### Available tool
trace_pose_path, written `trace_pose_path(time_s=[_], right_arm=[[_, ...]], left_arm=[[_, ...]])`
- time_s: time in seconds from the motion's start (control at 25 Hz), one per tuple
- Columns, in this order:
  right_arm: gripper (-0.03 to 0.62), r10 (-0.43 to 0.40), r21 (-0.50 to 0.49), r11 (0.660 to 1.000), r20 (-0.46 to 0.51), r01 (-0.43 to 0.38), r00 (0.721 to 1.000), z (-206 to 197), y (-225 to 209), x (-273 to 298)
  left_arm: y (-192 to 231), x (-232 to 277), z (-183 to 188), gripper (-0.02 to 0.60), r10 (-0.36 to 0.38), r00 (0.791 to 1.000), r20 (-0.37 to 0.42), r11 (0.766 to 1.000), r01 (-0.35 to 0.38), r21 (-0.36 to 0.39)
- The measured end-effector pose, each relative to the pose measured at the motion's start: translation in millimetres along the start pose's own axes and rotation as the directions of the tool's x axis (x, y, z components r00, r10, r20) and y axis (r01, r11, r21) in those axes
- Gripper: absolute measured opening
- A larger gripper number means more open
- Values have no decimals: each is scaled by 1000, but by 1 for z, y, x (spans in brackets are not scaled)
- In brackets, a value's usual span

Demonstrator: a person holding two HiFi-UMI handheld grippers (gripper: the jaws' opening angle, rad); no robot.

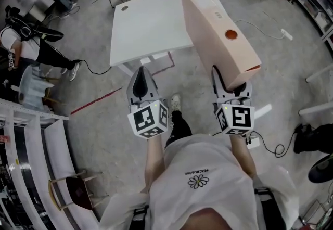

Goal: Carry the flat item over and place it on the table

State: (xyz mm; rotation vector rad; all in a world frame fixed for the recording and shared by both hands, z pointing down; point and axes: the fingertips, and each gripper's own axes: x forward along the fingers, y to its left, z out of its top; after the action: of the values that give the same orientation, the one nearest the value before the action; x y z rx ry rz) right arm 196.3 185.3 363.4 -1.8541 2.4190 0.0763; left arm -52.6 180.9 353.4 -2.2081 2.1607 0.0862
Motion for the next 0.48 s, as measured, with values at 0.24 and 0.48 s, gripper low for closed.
trace_pose_path(time_s=[0.24,0.48], right_arm=[[279,-43,3,999,30,43,999,8,-9,43],[279,-68,8,998,42,68,997,2,-7,118]], left_arm=[[1,56,7,15,-57,998,21,998,57,-11],[13,134,1,15,-112,993,31,993,113,-23]])
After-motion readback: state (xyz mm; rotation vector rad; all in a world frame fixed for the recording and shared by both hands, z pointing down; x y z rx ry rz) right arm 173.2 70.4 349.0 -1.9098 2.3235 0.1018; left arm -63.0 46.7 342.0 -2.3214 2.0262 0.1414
